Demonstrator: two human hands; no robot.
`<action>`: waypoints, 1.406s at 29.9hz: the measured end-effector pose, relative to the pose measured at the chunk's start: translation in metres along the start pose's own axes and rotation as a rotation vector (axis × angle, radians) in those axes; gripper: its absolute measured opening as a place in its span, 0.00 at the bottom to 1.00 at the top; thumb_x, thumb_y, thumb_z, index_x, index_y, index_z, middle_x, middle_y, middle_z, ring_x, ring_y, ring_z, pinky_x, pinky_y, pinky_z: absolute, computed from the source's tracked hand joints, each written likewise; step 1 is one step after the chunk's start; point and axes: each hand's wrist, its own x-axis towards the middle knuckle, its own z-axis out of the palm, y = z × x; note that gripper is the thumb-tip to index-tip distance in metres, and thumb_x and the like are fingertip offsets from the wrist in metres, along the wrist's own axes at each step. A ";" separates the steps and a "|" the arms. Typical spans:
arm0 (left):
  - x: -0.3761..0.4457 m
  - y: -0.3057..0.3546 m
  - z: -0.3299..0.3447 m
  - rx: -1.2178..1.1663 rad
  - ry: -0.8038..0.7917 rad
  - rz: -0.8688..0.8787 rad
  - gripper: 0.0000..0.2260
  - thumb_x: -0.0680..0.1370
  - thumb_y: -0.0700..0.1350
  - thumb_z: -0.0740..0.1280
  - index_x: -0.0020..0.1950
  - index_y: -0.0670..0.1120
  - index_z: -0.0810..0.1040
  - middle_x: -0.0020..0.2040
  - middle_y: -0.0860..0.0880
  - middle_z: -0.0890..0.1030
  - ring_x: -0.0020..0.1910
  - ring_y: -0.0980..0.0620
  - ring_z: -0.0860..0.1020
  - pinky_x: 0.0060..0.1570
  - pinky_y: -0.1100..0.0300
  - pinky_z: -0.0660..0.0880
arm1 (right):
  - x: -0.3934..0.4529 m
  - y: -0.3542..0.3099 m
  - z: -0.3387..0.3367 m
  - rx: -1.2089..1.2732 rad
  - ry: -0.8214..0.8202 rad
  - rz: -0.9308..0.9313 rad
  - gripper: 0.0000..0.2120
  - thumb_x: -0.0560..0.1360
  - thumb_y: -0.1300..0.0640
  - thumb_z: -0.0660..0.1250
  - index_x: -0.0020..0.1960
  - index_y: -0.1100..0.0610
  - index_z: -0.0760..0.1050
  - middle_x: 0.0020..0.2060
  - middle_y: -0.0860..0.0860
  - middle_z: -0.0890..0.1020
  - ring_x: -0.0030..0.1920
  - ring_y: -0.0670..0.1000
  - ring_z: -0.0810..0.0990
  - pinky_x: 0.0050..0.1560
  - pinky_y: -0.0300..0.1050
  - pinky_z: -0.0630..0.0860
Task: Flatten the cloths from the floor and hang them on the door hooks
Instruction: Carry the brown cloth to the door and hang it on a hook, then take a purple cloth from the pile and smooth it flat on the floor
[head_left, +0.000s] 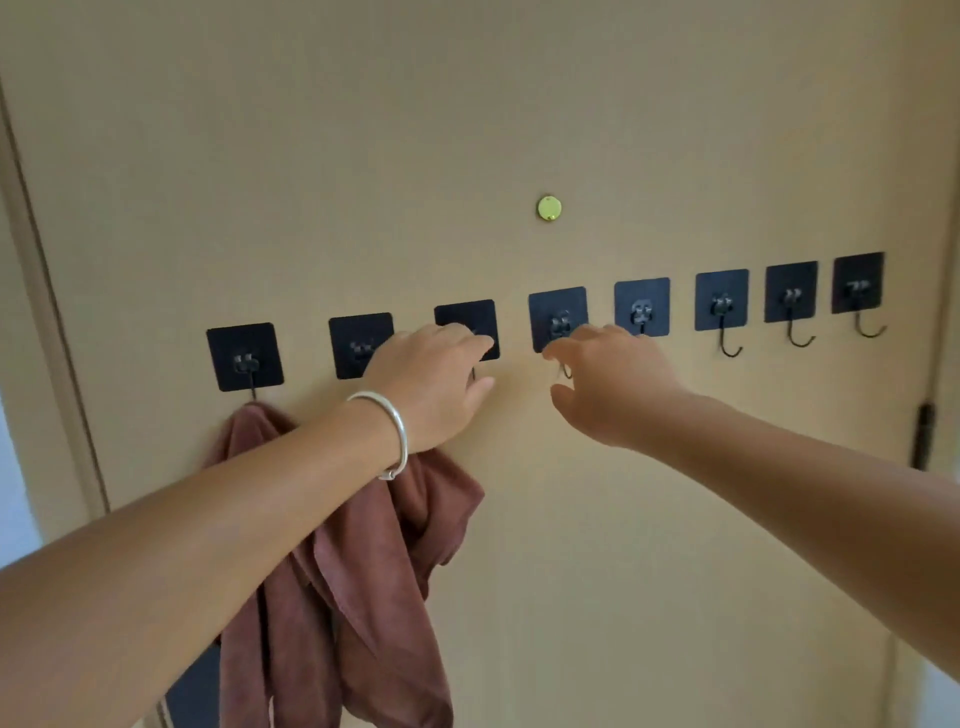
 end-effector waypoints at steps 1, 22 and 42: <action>0.007 0.012 0.007 0.002 0.030 0.036 0.20 0.79 0.56 0.58 0.69 0.49 0.67 0.63 0.51 0.73 0.64 0.48 0.71 0.61 0.51 0.68 | -0.006 0.017 -0.003 -0.045 0.004 0.037 0.21 0.78 0.48 0.60 0.70 0.49 0.67 0.64 0.51 0.73 0.63 0.55 0.70 0.58 0.52 0.69; 0.103 0.303 0.018 -0.562 0.202 0.674 0.33 0.79 0.61 0.54 0.78 0.47 0.48 0.78 0.48 0.52 0.77 0.49 0.48 0.75 0.49 0.46 | -0.240 0.167 -0.118 -0.741 -0.065 0.878 0.33 0.76 0.35 0.56 0.76 0.47 0.54 0.76 0.52 0.57 0.77 0.54 0.49 0.74 0.63 0.47; -0.112 0.479 -0.220 -1.152 0.345 1.341 0.32 0.79 0.63 0.54 0.78 0.50 0.50 0.77 0.46 0.57 0.76 0.46 0.55 0.74 0.44 0.52 | -0.497 -0.089 -0.317 -1.228 -0.137 1.695 0.32 0.75 0.36 0.60 0.75 0.46 0.56 0.75 0.53 0.59 0.76 0.53 0.53 0.73 0.65 0.49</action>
